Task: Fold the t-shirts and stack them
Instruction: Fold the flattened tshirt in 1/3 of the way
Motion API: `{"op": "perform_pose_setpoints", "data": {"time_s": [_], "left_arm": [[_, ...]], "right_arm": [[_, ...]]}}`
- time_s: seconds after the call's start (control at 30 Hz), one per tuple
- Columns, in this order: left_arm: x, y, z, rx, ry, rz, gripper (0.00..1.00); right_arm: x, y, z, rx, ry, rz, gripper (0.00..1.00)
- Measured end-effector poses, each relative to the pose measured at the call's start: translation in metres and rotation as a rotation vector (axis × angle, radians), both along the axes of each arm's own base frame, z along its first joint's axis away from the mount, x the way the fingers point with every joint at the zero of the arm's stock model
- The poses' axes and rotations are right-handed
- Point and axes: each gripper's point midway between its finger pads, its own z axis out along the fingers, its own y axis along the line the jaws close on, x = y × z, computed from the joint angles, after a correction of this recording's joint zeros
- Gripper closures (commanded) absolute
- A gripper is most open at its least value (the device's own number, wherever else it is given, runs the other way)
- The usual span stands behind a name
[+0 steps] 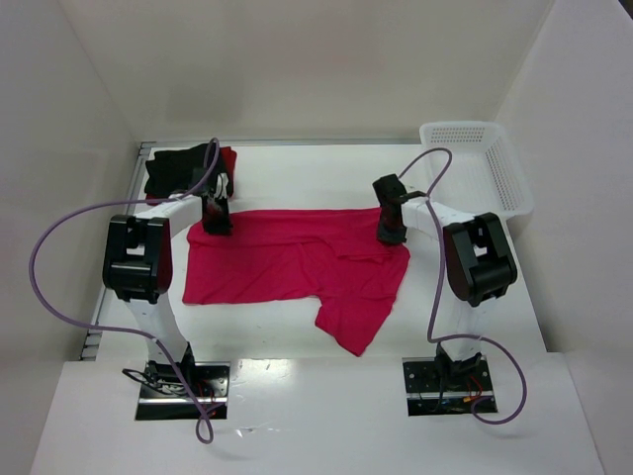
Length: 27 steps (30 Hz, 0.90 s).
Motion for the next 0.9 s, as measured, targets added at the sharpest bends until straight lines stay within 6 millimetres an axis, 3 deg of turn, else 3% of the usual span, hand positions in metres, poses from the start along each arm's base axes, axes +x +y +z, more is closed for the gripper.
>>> {"op": "perform_pose_setpoints", "data": {"time_s": [0.17,0.27,0.37,0.43,0.53,0.67,0.9], "left_arm": [[0.001,-0.004,0.003,-0.017,-0.001,-0.011,0.55],[0.005,-0.011,0.010,-0.054,-0.012,-0.031,0.48],[0.011,-0.017,0.023,-0.086,-0.039,-0.049,0.42],[0.015,-0.018,0.036,-0.091,-0.071,-0.052,0.40],[0.024,-0.013,0.054,-0.063,-0.123,-0.037,0.40],[0.033,0.009,0.061,0.013,-0.157,0.033,0.43],[0.038,0.077,0.062,0.057,-0.176,0.212,0.44]], "right_arm": [[-0.011,-0.002,0.003,0.005,0.015,0.000,0.56],[-0.014,0.001,0.018,0.033,-0.007,0.004,0.52],[-0.010,0.009,0.049,0.090,-0.085,0.019,0.52],[-0.007,0.015,0.075,0.142,-0.160,0.035,0.56],[-0.007,0.023,0.096,0.202,-0.227,0.061,0.64],[-0.006,0.031,0.084,0.230,-0.201,0.076,0.72],[0.005,0.043,0.059,0.256,-0.168,0.116,0.79]]}}
